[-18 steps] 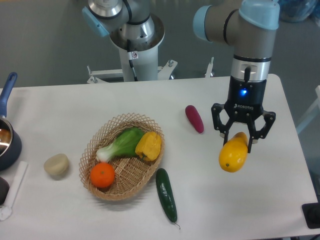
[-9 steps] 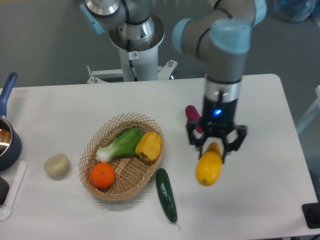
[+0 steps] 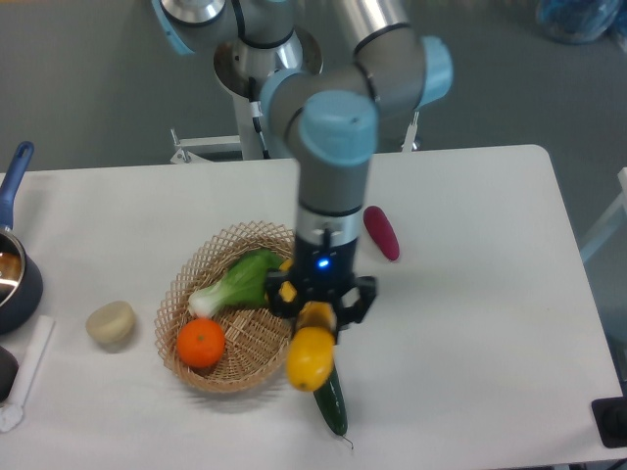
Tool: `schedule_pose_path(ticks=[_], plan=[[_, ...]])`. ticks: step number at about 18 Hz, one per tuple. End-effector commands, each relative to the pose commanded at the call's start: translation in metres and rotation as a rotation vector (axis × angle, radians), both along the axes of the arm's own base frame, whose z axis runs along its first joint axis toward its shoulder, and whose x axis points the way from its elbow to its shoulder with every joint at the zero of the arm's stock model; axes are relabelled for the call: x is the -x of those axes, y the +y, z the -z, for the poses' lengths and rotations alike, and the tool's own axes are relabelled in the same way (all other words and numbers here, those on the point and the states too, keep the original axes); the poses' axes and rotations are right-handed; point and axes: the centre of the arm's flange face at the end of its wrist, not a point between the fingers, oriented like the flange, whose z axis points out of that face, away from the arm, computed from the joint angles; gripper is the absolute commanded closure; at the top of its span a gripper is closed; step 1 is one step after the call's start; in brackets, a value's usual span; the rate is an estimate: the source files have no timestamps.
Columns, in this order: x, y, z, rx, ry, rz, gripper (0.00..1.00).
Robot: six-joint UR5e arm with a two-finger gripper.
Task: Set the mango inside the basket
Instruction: 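Carry the held yellow mango over to the wicker basket, then lower the mango into the basket and open the gripper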
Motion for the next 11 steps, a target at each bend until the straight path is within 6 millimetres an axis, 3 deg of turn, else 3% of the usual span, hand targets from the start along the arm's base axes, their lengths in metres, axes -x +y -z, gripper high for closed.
schedule_pose_path(ticks=[8,11], plan=[[-0.054,-0.002,0.046,0.124,-0.013,0.036,0.65],[-0.068,0.001,0.052,0.149,0.0,0.049,0.64]])
